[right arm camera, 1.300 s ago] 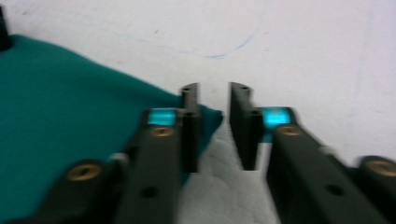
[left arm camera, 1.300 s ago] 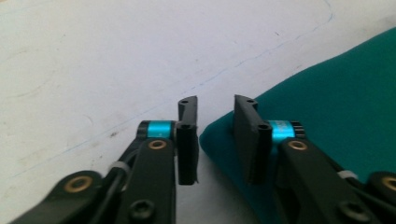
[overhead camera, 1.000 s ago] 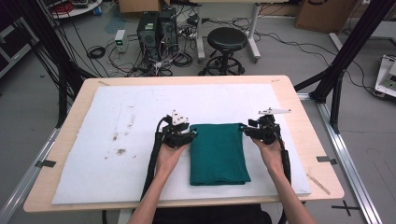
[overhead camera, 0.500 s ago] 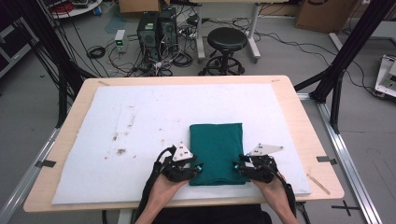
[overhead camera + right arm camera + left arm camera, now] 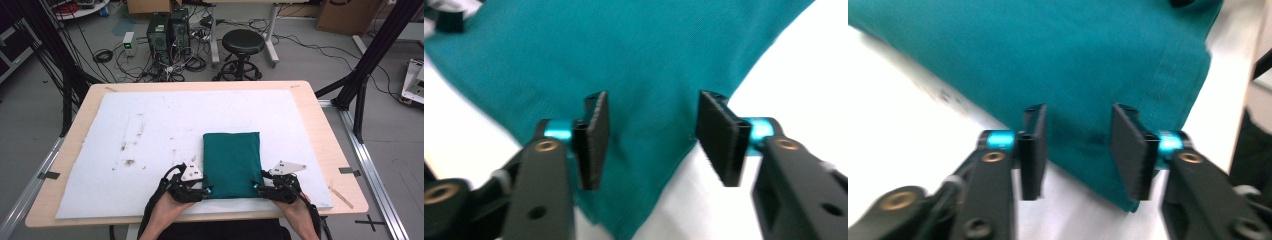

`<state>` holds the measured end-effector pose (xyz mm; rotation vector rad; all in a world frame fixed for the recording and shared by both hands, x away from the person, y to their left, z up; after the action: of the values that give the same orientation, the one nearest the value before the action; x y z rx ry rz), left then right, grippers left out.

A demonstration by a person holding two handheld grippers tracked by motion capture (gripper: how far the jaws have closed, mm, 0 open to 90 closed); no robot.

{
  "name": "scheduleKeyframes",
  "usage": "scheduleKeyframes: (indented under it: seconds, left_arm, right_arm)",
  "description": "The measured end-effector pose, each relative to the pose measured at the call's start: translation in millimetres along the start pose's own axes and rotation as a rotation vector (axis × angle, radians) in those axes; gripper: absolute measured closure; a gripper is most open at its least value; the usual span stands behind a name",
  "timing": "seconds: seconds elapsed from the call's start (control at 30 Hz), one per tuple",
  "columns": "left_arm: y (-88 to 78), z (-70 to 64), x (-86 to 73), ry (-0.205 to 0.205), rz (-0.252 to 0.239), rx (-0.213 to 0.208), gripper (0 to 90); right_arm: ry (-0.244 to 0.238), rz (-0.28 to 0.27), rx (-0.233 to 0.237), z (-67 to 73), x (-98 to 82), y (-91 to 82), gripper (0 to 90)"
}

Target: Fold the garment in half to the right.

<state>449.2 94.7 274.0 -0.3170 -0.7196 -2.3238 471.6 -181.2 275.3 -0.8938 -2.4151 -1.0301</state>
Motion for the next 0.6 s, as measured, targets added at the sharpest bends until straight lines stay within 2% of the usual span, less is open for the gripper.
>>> scheduleKeyframes:
  seconds: [0.13,0.27,0.43,0.5,0.6]
  left_arm:
    - [-19.5,25.8,10.6,-0.064,-0.096,0.039,44.3]
    - [-39.3,51.5,14.5,-0.127,-0.15,0.093,35.9]
    - [-66.5,77.1,6.3,-0.162,-0.193,0.175,30.5]
    - [-79.8,86.5,1.0,-0.178,-0.217,0.225,27.8]
    - [-98.7,99.7,-10.5,-0.21,-0.259,0.255,27.0]
  right_arm:
    - [0.043,-0.066,-0.02,-10.1,15.0,-10.0,34.4]
    - [0.053,-0.136,-0.059,-20.4,34.2,-19.5,27.0]
    - [0.078,-0.188,-0.109,-35.8,48.4,-20.9,21.8]
    - [0.097,-0.199,-0.135,-41.3,48.4,-19.6,21.3]
    - [0.142,-0.212,-0.149,-49.3,43.3,-16.2,20.7]
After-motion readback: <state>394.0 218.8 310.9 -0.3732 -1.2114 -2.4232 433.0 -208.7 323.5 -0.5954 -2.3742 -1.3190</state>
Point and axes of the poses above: each handheld gripper's, and its own axes: y roughly forward along the jaws, x roughly out of its top, z roughly to its left, the point moved 4 cm from there along y, roughly forward along the jaws, and after that the axes turned 2 degrees about z, right-handed, at the moved point
